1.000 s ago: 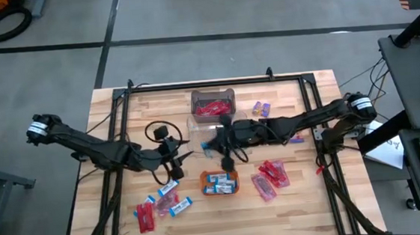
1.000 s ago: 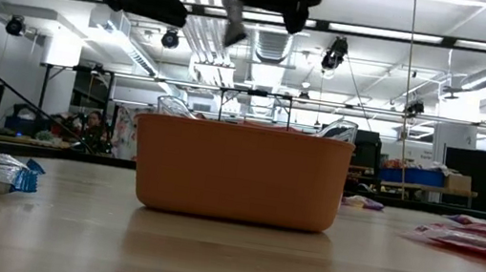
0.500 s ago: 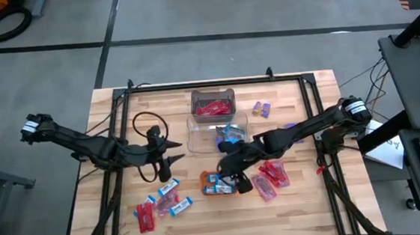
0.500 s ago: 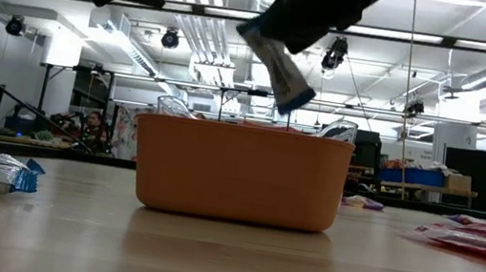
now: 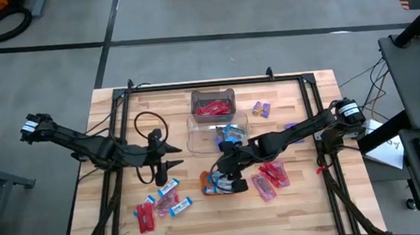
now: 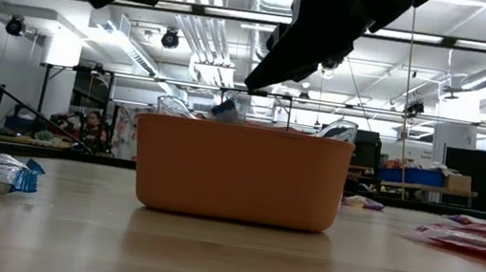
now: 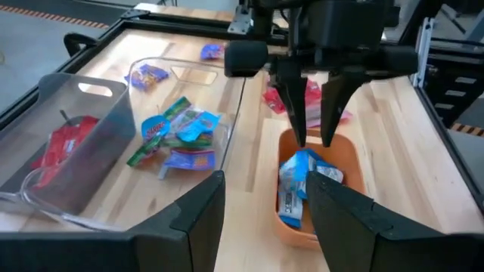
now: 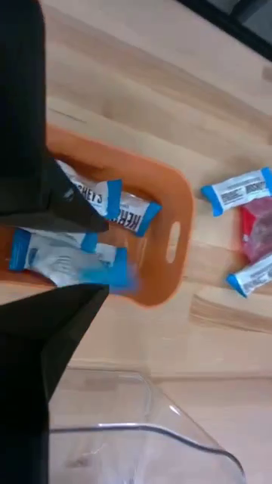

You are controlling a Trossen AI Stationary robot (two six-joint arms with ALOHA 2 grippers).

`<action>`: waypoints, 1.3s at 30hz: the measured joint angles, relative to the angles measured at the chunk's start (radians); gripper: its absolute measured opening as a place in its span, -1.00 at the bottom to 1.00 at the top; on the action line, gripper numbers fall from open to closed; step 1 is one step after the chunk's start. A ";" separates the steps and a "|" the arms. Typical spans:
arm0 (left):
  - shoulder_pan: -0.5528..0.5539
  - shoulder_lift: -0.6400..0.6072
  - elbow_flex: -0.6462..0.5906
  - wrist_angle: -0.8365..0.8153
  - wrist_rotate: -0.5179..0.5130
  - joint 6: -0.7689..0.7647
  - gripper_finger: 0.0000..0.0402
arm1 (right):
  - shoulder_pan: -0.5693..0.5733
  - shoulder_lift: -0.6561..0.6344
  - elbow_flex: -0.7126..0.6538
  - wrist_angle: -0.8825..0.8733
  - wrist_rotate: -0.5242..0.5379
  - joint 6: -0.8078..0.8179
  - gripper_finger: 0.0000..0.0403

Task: Sort candy
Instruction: Put the white chocolate bar into the orange bin, then put the top white chocolate bar into the orange bin

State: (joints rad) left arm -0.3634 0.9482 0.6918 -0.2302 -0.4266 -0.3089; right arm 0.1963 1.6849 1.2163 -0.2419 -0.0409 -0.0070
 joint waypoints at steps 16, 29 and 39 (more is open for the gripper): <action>-0.007 0.067 0.000 -0.296 0.287 -0.250 -0.16 | 0.005 -0.012 0.101 -0.178 0.000 0.006 -0.32; -0.131 0.313 -0.001 -0.369 0.317 -0.310 -0.16 | 0.007 -0.030 0.095 -0.336 -0.016 0.066 -0.35; -0.182 0.371 -0.050 -0.333 0.277 -0.396 -0.16 | 0.037 -0.059 0.082 -0.338 -0.011 0.076 -0.34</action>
State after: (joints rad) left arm -0.5453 1.3193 0.6414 -0.5637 -0.1501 -0.7052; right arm 0.2335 1.6256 1.2987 -0.5799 -0.0517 0.0689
